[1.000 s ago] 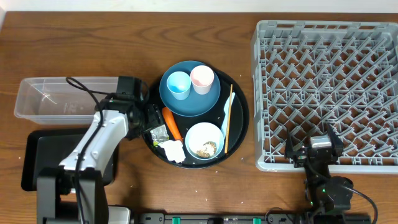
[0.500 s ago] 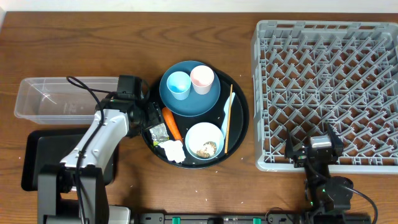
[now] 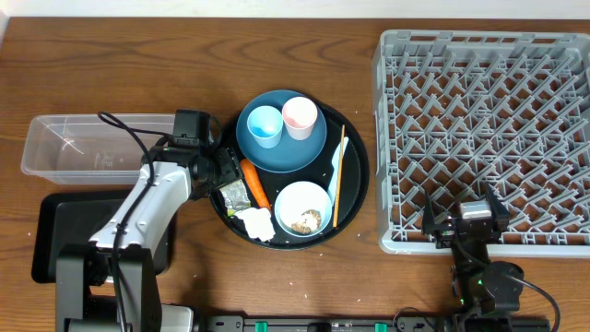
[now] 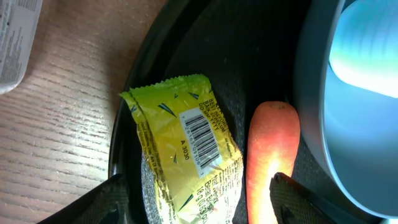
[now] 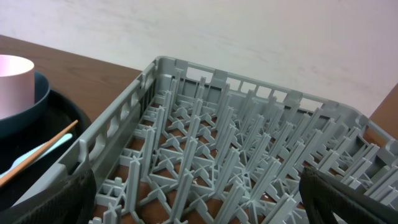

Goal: Sort waste into correct bins and load items into the dishwasher rack
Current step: 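Close the left gripper on the yellow wrapper and lift it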

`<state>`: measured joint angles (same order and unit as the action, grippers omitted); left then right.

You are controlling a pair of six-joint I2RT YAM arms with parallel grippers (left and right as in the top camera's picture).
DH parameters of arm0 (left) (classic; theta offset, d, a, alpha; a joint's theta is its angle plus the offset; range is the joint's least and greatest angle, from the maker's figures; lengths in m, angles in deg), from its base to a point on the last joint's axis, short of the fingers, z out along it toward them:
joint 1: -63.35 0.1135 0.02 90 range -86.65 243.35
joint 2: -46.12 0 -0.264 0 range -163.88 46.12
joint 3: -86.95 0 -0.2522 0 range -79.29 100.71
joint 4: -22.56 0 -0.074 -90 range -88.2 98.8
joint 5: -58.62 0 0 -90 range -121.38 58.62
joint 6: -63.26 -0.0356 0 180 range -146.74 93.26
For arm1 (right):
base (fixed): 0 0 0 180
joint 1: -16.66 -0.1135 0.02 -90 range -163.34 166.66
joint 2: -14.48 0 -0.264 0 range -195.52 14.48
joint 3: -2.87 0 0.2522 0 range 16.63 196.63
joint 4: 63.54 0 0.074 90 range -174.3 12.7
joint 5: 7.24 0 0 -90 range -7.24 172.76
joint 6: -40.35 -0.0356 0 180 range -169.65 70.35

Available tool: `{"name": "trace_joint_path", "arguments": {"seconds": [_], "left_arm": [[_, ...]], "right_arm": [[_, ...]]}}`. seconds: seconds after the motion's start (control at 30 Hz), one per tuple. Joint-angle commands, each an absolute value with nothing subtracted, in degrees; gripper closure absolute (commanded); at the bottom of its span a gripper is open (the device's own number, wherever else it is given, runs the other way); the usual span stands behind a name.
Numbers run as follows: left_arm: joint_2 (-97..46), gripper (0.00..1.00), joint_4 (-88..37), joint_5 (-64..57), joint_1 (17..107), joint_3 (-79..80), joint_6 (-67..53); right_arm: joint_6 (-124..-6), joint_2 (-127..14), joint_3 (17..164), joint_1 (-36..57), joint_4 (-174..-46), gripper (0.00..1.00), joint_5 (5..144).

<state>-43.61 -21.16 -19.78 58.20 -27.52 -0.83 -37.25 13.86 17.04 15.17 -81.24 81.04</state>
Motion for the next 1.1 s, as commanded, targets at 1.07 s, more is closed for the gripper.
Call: {"name": "trace_joint_path", "arguments": {"seconds": [1.07], "left_arm": [[-44.13, 0.45, -18.64, -20.52, 58.12, -30.58, -0.22]], "right_arm": [[-36.94, 14.1, 16.95, 15.52, -81.44, 0.01, 81.22]]}}
